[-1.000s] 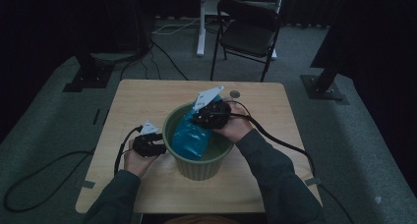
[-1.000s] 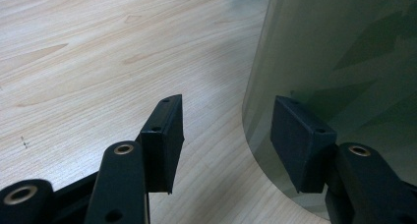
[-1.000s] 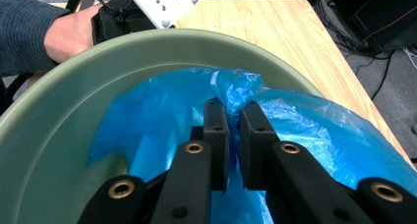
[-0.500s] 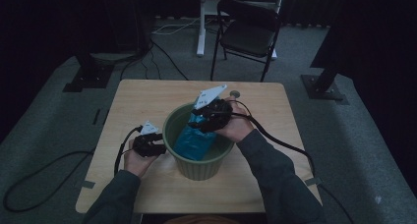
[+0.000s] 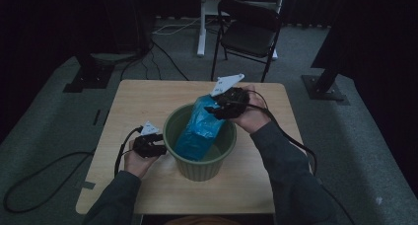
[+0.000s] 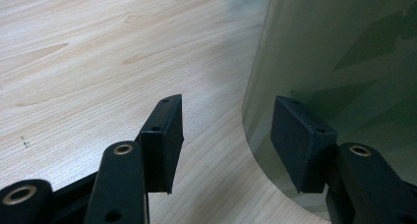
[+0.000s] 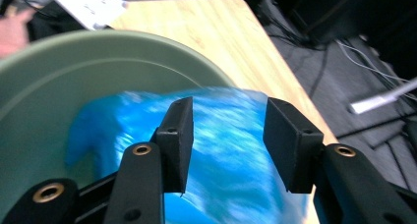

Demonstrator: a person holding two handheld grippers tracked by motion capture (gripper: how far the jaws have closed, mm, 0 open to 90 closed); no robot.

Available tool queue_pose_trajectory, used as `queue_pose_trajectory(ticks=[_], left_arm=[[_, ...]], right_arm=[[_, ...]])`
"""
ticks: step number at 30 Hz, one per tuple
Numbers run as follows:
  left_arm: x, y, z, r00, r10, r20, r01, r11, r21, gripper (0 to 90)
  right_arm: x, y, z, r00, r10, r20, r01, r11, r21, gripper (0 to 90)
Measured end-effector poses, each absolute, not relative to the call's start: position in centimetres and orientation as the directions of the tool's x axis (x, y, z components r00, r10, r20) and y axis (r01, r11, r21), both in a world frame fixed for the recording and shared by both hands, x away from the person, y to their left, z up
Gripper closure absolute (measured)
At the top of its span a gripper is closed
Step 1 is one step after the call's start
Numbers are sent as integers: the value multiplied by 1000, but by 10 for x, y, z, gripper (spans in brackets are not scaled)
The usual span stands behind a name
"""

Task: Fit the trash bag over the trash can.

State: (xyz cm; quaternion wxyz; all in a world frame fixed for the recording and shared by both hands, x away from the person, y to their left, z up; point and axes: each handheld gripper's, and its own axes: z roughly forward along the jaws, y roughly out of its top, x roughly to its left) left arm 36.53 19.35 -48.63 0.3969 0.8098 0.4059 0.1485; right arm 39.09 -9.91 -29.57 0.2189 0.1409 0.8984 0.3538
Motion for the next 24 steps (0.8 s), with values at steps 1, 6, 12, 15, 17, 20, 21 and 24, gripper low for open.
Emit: queue_pose_trajectory(ticks=[1,6,12,15,17,20,21,24], left_arm=[[365,194,-486,626,775,-84,541,-354,763,464],[366,194,-486,626,775,-83,540,-354,763,463],[366,194,-487,624,776,-87,543,-351,763,462],[366,194,-487,625,776,-86,542,-352,763,461],[366,194,-487,625,776,-87,543,-352,762,461],[366,194,-487,624,776,-88,542,-350,764,461],[366,194,-486,624,776,-88,543,-350,763,460],[366,194,-487,624,776,-88,543,-350,763,460]], right_arm=[[392,-102,-295,-858,417,-299,104,712,695,553],[399,-121,-296,-849,444,-287,135,707,694,568],[406,-149,-310,-837,491,-241,191,674,713,634],[408,-158,-317,-835,503,-222,207,662,720,682],[409,-163,-323,-832,515,-208,223,653,724,708],[412,-170,-334,-830,524,-193,242,648,722,729],[412,-171,-338,-828,527,-190,248,649,720,738],[415,-177,-348,-818,544,-186,260,639,724,761]])
